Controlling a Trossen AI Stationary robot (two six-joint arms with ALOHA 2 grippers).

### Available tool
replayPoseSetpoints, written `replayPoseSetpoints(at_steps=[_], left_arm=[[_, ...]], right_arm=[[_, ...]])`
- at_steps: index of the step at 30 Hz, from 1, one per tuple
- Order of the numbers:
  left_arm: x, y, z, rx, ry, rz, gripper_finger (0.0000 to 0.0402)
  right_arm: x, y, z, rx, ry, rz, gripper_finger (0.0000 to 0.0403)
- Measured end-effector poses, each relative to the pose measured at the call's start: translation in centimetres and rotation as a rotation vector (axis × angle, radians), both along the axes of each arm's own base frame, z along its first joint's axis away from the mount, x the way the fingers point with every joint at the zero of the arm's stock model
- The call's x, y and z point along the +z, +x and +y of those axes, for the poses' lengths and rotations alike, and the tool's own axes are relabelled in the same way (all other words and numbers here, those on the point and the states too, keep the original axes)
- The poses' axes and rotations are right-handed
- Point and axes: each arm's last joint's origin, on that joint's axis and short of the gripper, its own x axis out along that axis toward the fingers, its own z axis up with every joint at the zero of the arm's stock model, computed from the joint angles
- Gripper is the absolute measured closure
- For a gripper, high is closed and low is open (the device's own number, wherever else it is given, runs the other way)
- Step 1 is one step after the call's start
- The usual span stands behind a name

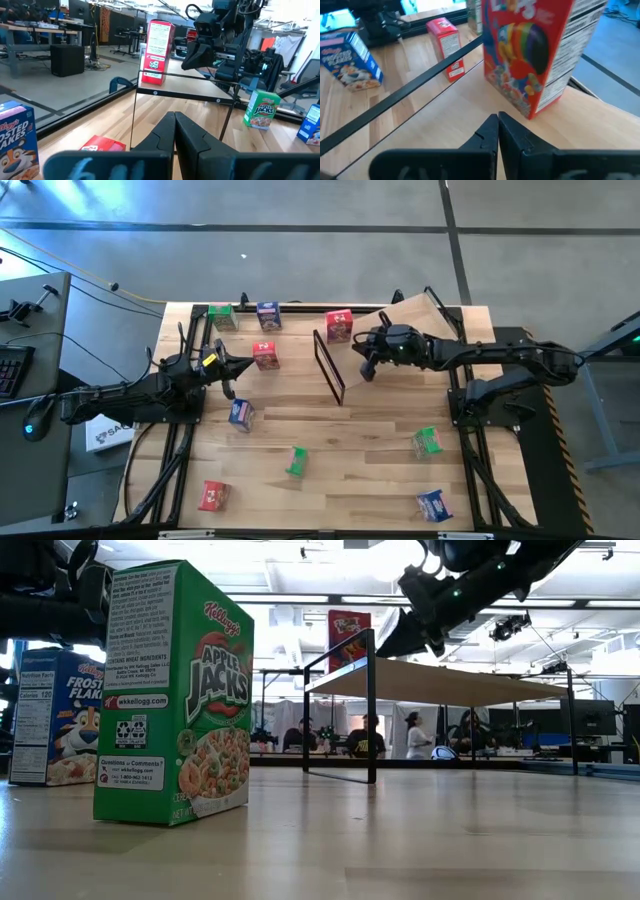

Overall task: Stack cereal on shelf
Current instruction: Put the right red cereal box on the shelf

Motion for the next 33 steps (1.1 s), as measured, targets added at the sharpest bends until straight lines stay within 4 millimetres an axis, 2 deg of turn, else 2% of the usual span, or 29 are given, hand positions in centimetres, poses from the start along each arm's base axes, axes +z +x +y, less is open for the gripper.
replayPoseSetpoints(at_steps=[11, 20, 33], left_arm=[[0.0, 0.0, 0.0, 0.0, 0.0, 0.0, 0.0401], [0.0, 0.0, 0.0, 0.012, 0.007, 0.002, 0.0401], [0.0, 0.0, 0.0, 0.014, 0.009, 0.003, 0.0401]], right_arm=[[0.5, 0.1, -0.6, -0.025, 0.014, -0.07, 0.0402], [-2.1, 1.8, -1.5, -0.057, 0.019, -0.023, 0.0402], [-2.3, 2.0, -2.5, -0.129, -0.005, -0.05, 0.0402]])
